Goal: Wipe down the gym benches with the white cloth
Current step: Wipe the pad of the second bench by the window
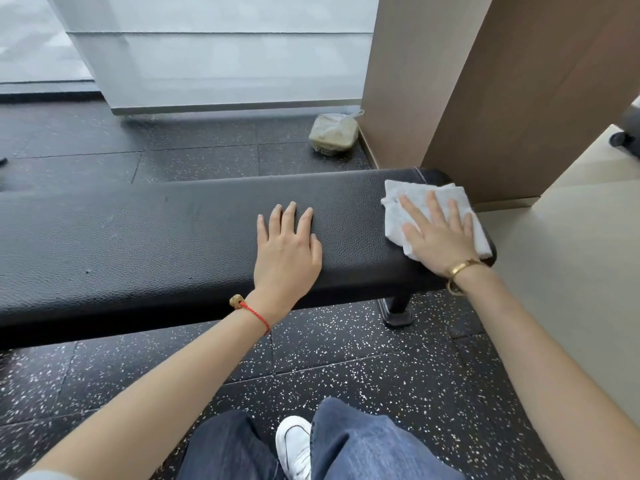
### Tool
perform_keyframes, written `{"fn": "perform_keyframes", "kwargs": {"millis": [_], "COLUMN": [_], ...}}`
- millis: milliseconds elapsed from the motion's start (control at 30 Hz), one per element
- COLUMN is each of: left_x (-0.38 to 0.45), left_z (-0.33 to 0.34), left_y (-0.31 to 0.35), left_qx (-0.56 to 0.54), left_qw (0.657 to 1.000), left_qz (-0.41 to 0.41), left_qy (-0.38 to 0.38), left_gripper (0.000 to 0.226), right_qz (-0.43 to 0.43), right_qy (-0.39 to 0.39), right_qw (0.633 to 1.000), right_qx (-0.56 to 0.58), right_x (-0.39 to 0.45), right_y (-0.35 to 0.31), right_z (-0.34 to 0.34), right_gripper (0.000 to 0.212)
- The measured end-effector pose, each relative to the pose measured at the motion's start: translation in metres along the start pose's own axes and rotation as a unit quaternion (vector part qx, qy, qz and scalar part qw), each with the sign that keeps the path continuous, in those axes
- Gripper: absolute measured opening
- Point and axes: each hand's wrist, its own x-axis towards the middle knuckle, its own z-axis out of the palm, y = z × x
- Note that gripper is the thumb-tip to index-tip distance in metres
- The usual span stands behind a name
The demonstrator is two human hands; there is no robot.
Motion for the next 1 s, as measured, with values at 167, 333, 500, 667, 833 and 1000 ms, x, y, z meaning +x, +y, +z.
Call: {"fn": "perform_keyframes", "kwargs": {"millis": [167,333,500,667,833,1000], "left_x": [0.001,0.001,-0.005,-0.025,-0.054,-0.079], "left_z": [-0.001,-0.004,-0.023,-0.061,-0.093,-0.102], "left_y": [0.0,0.001,-0.016,-0.092,-0.199,-0.275], "left_qx": [0.006,-0.019,-0.057,-0.069,-0.016,0.017], "left_qw": [1.0,1.0,0.996,0.986,0.975,0.969], "left_qz": [-0.008,-0.018,-0.037,-0.07,-0.138,-0.187], "left_qy": [0.006,0.007,0.052,0.132,0.175,0.162], "left_gripper": [0.055,0.053,0.039,0.028,0.03,0.035], "right_qz": [0.026,-0.083,-0.23,-0.254,-0.277,-0.355], "right_qy": [-0.033,-0.026,-0.005,-0.027,-0.05,-0.055], "right_qw": [0.999,0.996,0.973,0.966,0.959,0.932], "right_qx": [0.014,-0.016,-0.022,-0.026,-0.025,-0.053], "right_x": [0.081,0.068,-0.002,-0.004,0.024,-0.008], "right_y": [-0.031,-0.086,-0.115,-0.148,-0.254,-0.333], "right_z": [-0.017,-0.004,0.013,0.012,0.015,0.025], "right_gripper": [0.052,0.054,0.052,0.051,0.052,0.052]}}
